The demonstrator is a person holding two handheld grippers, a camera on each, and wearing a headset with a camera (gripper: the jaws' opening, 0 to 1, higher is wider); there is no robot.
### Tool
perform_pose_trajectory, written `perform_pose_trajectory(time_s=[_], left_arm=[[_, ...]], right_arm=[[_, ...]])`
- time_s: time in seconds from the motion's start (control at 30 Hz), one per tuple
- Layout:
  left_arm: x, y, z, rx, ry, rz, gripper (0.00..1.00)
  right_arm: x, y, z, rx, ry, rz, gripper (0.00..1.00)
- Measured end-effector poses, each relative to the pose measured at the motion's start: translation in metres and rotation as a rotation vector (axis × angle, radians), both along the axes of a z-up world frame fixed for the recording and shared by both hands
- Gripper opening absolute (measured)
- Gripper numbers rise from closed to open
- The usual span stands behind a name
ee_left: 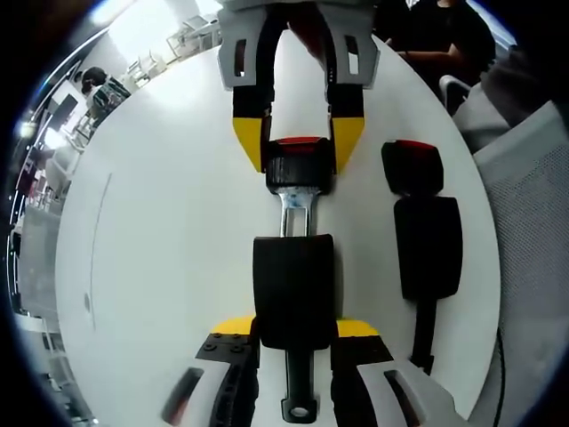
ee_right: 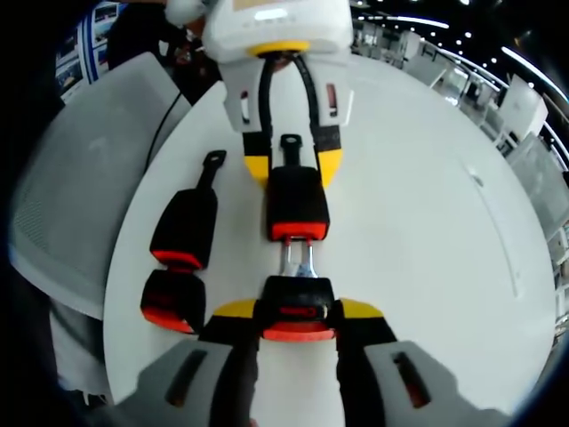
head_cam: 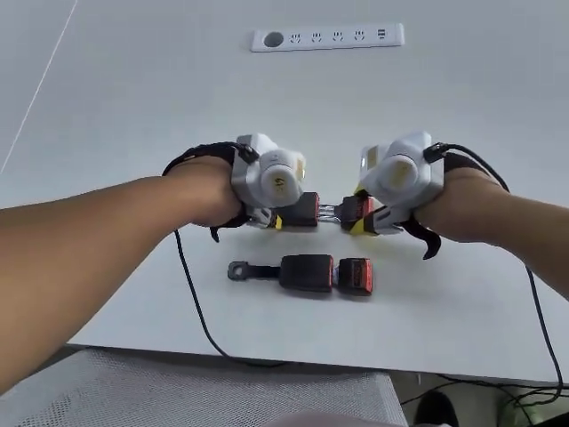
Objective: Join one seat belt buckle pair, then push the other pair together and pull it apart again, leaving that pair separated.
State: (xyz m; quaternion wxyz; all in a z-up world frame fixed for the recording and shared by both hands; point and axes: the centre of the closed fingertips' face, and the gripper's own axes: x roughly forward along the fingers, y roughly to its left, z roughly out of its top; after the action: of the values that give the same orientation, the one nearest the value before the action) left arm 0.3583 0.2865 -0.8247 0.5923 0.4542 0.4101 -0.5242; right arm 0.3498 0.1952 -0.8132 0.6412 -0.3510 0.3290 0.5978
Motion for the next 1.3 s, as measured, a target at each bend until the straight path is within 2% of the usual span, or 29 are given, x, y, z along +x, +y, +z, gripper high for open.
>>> perform_pose_trajectory(time_s=[0.3,0.33,0.4,0.47,0.87,1.03,1.3], left_arm=[[0.001,0.0,-0.001,0.007,0.002,-0.006,0.31],[0.001,0.0,-0.001,0.01,0.002,-0.004,0.31],[0.001,-0.001,-0.002,0.019,0.005,-0.002,0.3],[0.001,0.0,-0.002,0.025,0.005,-0.009,0.3],[-0.001,-0.001,-0.002,0.007,0.003,-0.005,0.3],[-0.004,-0.002,0.001,0.01,0.002,-0.004,0.29],[-0.005,-0.003,0.003,0.008,0.003,0.009,0.3]], right_arm=[[0.003,0.013,-0.001,0.024,-0.004,0.007,0.31],[0.005,0.012,-0.002,0.01,-0.023,0.023,0.31],[0.005,0.011,-0.002,0.021,-0.003,0.008,0.3],[0.006,0.012,-0.001,0.023,-0.007,0.018,0.3],[0.006,0.017,-0.001,0.006,-0.013,0.027,0.28],[0.004,0.031,-0.001,0.013,-0.021,0.029,0.28],[0.005,0.03,-0.001,0.014,-0.024,0.024,0.28]])
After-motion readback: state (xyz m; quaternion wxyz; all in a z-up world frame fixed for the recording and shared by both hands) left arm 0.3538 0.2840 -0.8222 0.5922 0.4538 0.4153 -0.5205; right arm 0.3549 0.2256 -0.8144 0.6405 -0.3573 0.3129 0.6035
